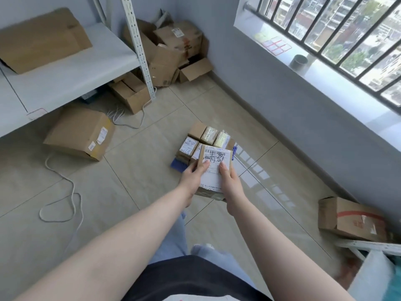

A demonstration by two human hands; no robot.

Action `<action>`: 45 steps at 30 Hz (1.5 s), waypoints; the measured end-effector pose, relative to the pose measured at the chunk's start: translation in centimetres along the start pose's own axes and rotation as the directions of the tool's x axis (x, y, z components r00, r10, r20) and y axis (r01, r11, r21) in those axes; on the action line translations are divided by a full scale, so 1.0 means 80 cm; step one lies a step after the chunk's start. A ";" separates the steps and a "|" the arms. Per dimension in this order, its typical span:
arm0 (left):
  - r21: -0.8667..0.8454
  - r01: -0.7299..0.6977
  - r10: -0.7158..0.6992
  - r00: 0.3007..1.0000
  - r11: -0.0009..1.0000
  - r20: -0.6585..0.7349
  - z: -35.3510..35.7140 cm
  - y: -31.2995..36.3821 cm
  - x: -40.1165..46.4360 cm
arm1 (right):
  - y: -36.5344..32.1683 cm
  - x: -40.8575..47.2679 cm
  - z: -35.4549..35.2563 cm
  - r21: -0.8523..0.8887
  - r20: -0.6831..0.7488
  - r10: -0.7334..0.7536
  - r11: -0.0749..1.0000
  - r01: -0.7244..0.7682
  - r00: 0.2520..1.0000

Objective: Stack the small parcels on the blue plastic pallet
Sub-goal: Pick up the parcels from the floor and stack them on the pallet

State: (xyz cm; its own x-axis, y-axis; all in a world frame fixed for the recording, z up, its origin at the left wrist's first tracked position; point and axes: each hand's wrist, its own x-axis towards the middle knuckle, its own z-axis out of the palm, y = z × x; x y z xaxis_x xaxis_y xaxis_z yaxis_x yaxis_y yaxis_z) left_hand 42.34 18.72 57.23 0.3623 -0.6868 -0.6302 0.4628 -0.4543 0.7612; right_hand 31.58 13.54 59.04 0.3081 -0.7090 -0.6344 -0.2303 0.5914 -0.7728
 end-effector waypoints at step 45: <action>0.805 -0.248 0.400 0.916 0.539 0.014 -0.061 -0.285 0.655 | 0.336 0.639 -0.032 0.067 -0.312 0.211 0.977 -0.200 0.926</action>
State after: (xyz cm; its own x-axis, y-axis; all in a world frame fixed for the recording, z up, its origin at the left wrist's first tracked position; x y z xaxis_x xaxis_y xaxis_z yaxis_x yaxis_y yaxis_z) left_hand 54.71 -4.18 6.12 0.5057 -0.8191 -0.2708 -0.4921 -0.5317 0.6894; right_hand 38.76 -7.79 5.79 -0.0514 -0.6518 -0.7566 -0.2252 0.7457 -0.6271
